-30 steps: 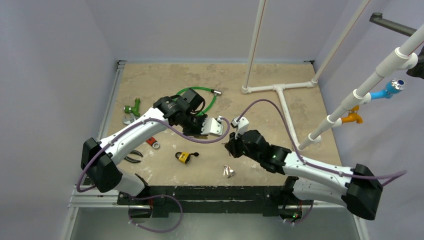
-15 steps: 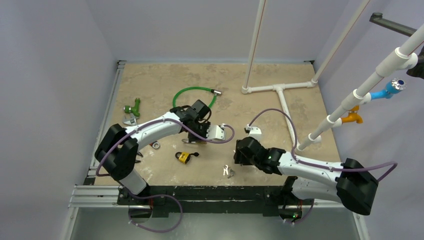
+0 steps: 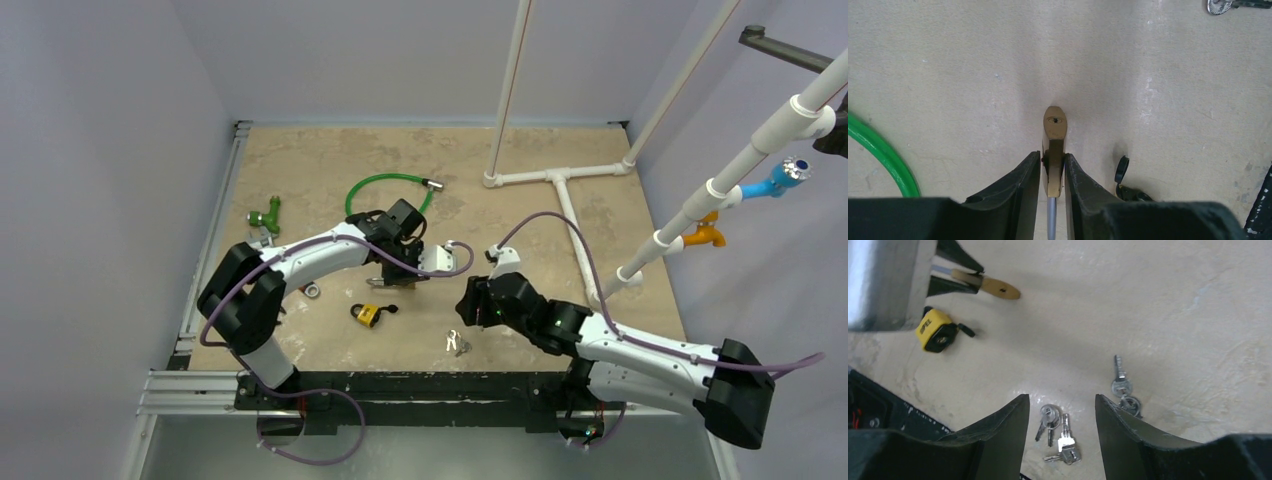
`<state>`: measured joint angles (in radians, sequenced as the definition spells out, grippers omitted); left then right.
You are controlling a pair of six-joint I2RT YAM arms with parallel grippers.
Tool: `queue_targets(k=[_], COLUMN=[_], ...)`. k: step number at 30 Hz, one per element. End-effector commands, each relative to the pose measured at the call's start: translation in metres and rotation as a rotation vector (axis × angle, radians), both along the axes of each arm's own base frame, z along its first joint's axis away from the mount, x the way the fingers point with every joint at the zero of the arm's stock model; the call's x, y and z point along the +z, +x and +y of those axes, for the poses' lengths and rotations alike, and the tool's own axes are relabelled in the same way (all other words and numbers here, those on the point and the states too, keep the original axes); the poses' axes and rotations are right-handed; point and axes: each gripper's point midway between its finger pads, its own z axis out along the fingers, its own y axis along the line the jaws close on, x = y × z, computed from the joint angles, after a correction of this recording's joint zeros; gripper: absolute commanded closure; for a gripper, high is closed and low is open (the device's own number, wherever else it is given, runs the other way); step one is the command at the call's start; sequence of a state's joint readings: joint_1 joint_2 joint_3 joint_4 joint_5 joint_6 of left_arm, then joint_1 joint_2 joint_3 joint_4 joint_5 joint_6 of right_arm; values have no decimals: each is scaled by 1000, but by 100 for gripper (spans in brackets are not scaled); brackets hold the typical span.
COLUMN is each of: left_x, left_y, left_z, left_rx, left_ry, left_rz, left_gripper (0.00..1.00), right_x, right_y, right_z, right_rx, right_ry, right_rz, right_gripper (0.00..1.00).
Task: Unlock with the key
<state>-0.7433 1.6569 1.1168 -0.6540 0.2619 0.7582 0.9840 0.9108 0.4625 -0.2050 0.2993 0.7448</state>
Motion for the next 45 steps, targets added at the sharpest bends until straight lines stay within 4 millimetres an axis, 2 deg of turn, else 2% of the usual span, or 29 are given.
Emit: queue_targets(k=[1,5,8,10,15,20,24,28,33,35,40,42,45], left_x=[12,25,45,60,96,130,152,176,203,214,244,254,254], left_y=[-1,4,4,1,-11,-21,-36,-54,-69,-74,-93,-101,-110], left_z=[-22,-25,-23,-20,-12,-4,7,19,31,35,43,41,31], left_rx=[35,54,80,94,93,136,140,86,-9,-16,-75,-101,-63], left_ry=[-69,-107,-147,-164,-208,-259,-295,-335,-379,-401,-468,-511,-591], left_rz=[47,30,37,41,23,2,-17,-63,-153,-179,-227,-235,-156], left_gripper=[75,63,38,33,30,30,30,30,30,31,32,33,35], right_x=[2,-9,-13,-17,-38,-47,-54,-61,-67,-64,-45,-27,11], right_y=[-20,-38,-46,-47,-49,-46,-42,-41,-45,-43,-37,-34,-33], right_z=[32,46,54,57,60,66,65,65,64,64,70,77,90], right_rx=[207,309,368,388,415,412,404,398,394,384,371,360,360], right_ry=[50,34,-5,-38,-142,-189,-243,-279,-301,-309,-292,-249,-137], right_rz=[-22,20,12,10,53,57,70,95,128,121,87,65,23], right_gripper=[50,49,49,49,52,55,60,69,90,100,100,100,100])
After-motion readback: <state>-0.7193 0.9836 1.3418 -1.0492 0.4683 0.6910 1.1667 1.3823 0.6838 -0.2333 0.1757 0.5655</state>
